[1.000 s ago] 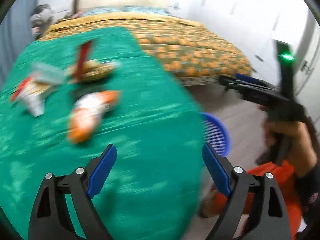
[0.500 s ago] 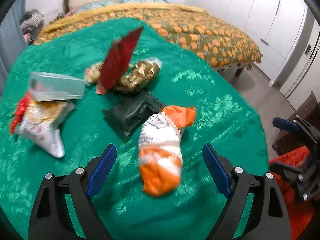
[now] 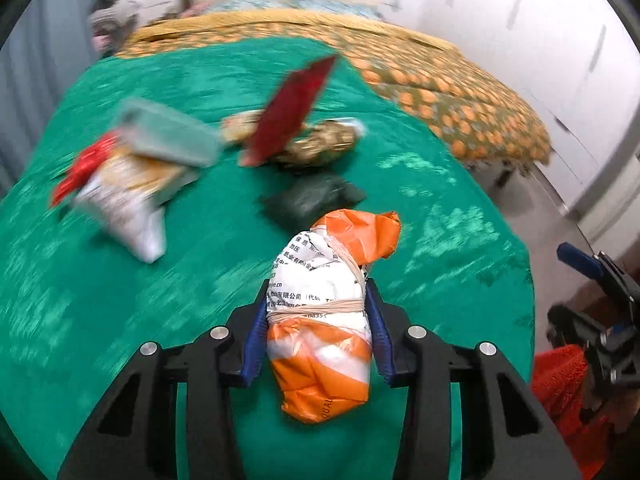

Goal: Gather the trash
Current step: 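Grasp the orange-and-white wrapped snack bag with the left tool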

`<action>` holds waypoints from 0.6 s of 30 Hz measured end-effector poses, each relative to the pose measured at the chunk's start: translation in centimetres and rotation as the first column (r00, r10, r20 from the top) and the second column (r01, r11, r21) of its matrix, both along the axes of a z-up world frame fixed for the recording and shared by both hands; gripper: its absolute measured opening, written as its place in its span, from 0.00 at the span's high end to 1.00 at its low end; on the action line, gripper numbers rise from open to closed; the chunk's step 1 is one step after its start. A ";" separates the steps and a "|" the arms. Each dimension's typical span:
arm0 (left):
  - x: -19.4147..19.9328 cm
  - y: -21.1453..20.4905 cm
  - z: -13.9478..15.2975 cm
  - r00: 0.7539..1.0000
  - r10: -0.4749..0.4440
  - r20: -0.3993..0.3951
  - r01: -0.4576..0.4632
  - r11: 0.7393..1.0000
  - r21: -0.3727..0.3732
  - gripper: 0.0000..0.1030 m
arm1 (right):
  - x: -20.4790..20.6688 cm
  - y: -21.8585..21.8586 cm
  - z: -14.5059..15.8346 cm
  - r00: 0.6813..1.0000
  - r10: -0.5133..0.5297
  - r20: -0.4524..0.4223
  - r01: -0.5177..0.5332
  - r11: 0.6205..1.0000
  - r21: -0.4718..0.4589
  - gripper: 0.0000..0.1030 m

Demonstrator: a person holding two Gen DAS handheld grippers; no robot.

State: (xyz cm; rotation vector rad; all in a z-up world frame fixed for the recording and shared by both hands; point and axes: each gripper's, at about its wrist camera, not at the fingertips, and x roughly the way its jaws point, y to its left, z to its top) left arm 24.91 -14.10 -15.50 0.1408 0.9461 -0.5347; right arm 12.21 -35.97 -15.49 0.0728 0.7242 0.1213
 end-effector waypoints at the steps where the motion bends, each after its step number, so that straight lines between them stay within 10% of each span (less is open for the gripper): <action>1: -0.6 1.1 0.2 0.999 0.036 0.009 -0.036 0.999 0.010 0.58 | 0.0 0.0 -0.1 1.000 0.001 -0.003 -0.001 1.000 -0.003 0.17; 11: -1.7 8.9 -1.0 0.962 0.269 0.039 -0.270 0.962 0.045 0.57 | 0.3 2.7 -1.5 0.998 0.052 -0.043 -0.054 0.998 -0.044 0.17; 18: -1.6 9.5 -2.5 0.967 0.241 0.087 -0.251 0.959 0.134 0.29 | 1.4 5.2 -1.3 0.993 0.074 -0.092 -0.079 0.996 -0.052 0.18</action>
